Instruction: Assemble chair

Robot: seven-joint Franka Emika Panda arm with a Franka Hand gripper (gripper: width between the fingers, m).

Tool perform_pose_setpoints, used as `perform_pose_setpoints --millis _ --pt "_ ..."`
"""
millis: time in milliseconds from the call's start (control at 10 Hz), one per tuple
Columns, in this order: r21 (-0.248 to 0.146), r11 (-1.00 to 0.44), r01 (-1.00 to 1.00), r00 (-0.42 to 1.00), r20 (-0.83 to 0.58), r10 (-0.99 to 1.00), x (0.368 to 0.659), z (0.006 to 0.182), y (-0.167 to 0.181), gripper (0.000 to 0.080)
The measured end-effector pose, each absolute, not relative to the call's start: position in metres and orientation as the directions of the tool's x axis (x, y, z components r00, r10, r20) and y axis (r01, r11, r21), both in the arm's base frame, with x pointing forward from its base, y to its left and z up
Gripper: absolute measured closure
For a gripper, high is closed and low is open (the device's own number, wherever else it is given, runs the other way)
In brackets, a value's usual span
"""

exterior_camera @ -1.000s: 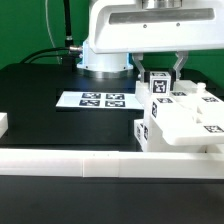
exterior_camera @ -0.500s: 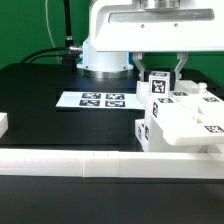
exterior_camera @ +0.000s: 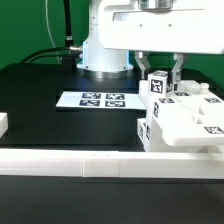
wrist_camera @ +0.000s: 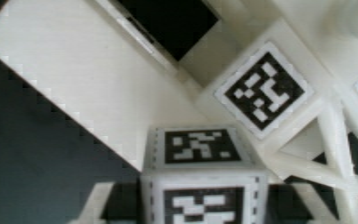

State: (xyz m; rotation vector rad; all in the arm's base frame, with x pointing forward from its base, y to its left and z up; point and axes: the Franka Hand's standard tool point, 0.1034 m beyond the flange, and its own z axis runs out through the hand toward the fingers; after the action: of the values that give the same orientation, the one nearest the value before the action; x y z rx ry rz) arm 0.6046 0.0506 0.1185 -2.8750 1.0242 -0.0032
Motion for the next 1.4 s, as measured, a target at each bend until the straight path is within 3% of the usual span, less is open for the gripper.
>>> perform_pose_setpoints --millis 200,300,600,900,1200,1400 --pt "-0.083 -0.681 -0.728 0.685 -0.040 -0.727 0.605 0.119 0.051 0.0515" --pt "-0.075 -0.548 -0.833 0.552 -0.052 -0.832 0.603 0.120 0.054 0.0515" --pt "-0.076 -0.351 -0.933 0.355 -0.065 -0.932 0.604 0.121 0.055 0.0515" --pt "-0.072 -0.145 -0.987 0.151 -0.095 -0.984 0.606 0.121 0.055 0.0515" --pt "-0.119 0.162 -0.980 -0.144 -0.148 -0.979 0.612 0.120 0.054 0.0515" --pt "-0.112 0.303 -0.946 -0.280 -0.186 -0.942 0.612 0.120 0.053 0.0515"
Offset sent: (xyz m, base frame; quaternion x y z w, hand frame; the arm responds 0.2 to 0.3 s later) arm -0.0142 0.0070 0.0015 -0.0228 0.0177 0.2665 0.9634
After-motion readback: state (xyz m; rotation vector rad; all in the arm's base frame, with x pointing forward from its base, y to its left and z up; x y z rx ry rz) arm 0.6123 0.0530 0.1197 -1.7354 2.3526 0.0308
